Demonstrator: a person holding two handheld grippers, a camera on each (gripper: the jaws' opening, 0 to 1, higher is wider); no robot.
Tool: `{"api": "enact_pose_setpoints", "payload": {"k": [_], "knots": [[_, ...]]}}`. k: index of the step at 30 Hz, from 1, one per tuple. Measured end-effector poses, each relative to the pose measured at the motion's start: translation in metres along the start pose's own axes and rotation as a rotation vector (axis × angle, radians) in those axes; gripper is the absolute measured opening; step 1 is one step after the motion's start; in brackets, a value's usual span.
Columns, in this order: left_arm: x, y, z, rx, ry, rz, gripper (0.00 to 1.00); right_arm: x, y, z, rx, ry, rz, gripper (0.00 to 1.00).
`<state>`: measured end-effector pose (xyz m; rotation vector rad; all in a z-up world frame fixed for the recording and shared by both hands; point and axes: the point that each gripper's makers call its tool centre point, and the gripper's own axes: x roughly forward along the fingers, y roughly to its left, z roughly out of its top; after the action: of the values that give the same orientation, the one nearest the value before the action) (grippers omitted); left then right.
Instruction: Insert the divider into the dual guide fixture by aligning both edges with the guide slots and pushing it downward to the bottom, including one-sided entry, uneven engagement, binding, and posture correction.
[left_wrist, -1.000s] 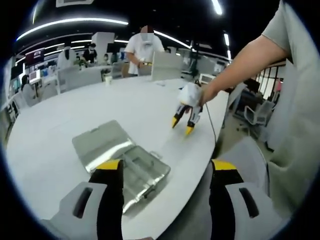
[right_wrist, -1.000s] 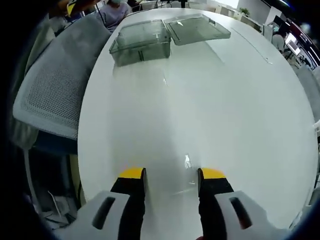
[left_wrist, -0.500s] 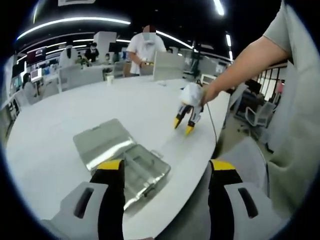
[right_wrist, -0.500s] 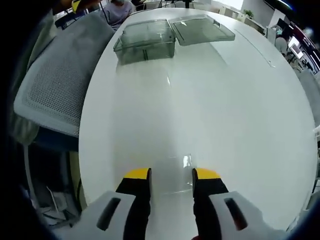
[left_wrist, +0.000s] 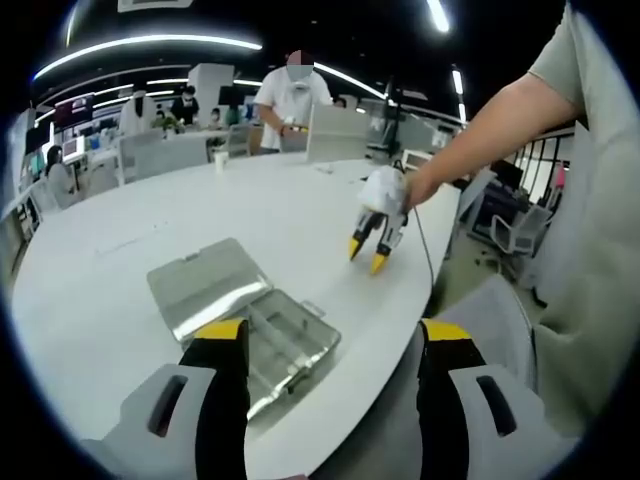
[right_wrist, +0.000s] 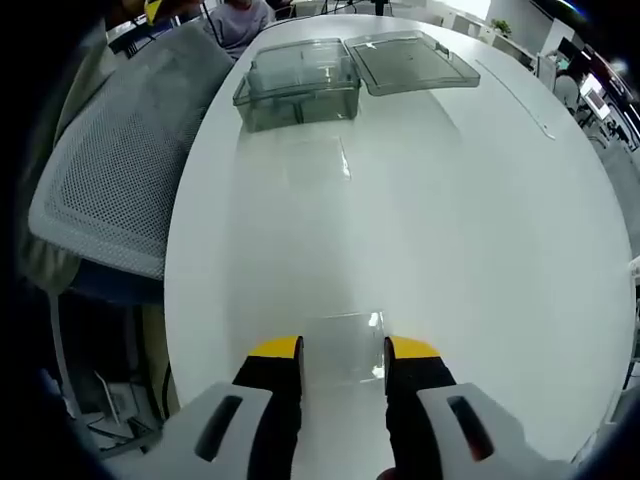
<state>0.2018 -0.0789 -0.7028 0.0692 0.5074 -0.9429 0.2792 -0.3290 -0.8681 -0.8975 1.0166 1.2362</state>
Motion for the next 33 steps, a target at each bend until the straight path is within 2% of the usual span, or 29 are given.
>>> {"api": "enact_pose_setpoints", "payload": {"k": [17, 33], "knots": [[0.002, -0.002, 0.002, 0.009, -0.008, -0.008, 0.66, -0.003, 0.011, 0.018, -0.017, 0.019, 0.022, 0.28], [0.009, -0.002, 0.002, 0.012, -0.001, -0.019, 0.66, -0.007, 0.026, 0.047, -0.112, 0.052, 0.056, 0.28]]}}
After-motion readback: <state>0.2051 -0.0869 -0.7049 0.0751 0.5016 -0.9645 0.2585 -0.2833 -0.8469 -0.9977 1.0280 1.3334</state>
